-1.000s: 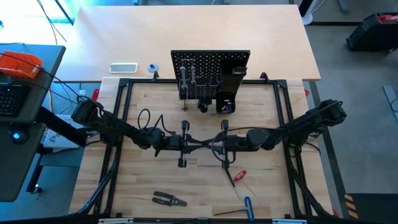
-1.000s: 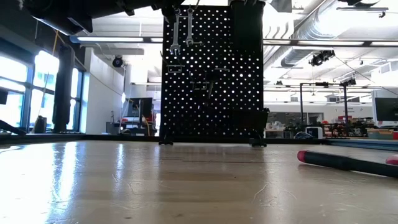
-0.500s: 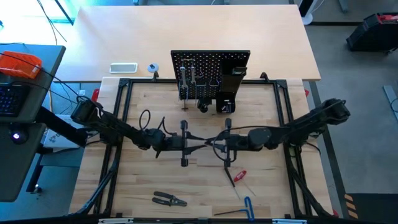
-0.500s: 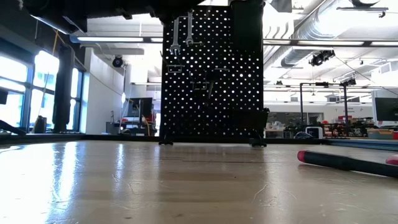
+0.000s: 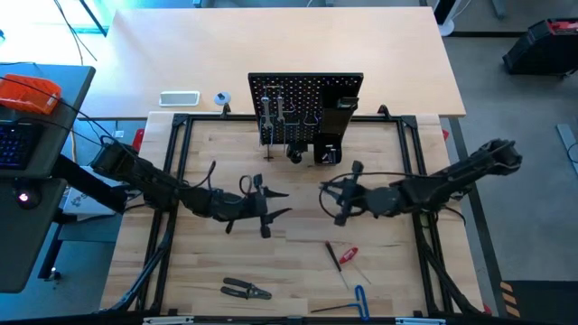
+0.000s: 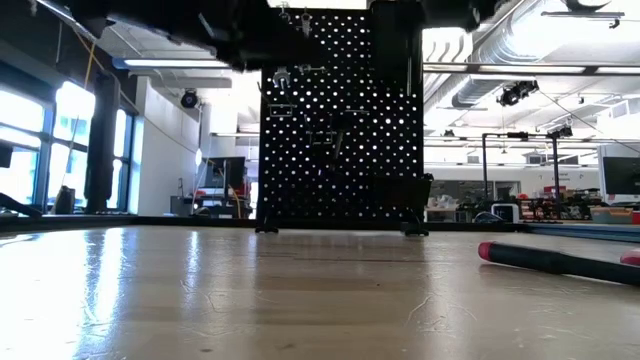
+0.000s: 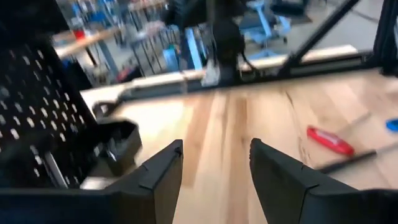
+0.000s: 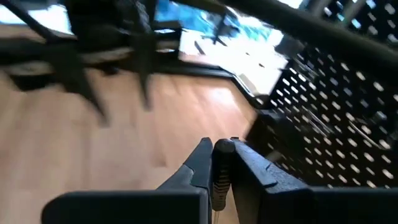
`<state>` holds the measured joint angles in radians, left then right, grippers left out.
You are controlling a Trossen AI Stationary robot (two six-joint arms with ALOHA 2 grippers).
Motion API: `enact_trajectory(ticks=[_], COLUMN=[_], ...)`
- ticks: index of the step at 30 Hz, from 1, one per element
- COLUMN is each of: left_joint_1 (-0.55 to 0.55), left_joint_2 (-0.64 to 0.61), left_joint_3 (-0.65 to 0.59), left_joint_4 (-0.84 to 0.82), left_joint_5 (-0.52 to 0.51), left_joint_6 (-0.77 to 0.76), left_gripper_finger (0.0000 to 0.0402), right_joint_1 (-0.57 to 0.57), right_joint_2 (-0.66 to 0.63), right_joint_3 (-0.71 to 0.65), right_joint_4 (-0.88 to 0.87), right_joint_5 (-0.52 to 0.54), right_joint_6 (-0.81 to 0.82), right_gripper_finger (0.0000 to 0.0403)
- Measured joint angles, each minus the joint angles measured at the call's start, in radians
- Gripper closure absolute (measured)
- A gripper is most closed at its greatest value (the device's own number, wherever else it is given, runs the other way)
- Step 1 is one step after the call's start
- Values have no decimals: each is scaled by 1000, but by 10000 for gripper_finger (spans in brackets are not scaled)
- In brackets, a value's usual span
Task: Hang tools onto peg board
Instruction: Put the black screwdriver into the bottom peg board bin
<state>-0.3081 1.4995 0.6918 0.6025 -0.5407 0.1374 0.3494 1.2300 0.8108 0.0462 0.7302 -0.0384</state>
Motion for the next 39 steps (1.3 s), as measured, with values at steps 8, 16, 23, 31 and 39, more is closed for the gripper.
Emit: enact_trajectory(ticks=[8, 16, 23, 31, 39], left_joint_1=[-23, -77, -86, -107, -113], left_joint_2=[8, 8, 8, 8, 8], left_joint_3=[0, 0, 0, 0, 0], left_joint_4=[-104, -113, -113, -114, -139], left_joint_5=[66, 68, 68, 67, 63], left_joint_6=[-139, -144, -144, -145, -153], left_gripper_finger=[229, 229, 229, 229, 229], right_joint_1=[-162, -320, -401, -447, -497], right_joint_2=[28, 35, 94, 207, 221], right_joint_3=[0, 0, 0, -1, -1], right_joint_4=[-45, -91, -88, -62, -35], right_joint_5=[-2, -90, -162, -136, -145], right_joint_6=[-4, -3, 9, 13, 16], right_gripper_finger=[377, 377, 377, 377, 377])
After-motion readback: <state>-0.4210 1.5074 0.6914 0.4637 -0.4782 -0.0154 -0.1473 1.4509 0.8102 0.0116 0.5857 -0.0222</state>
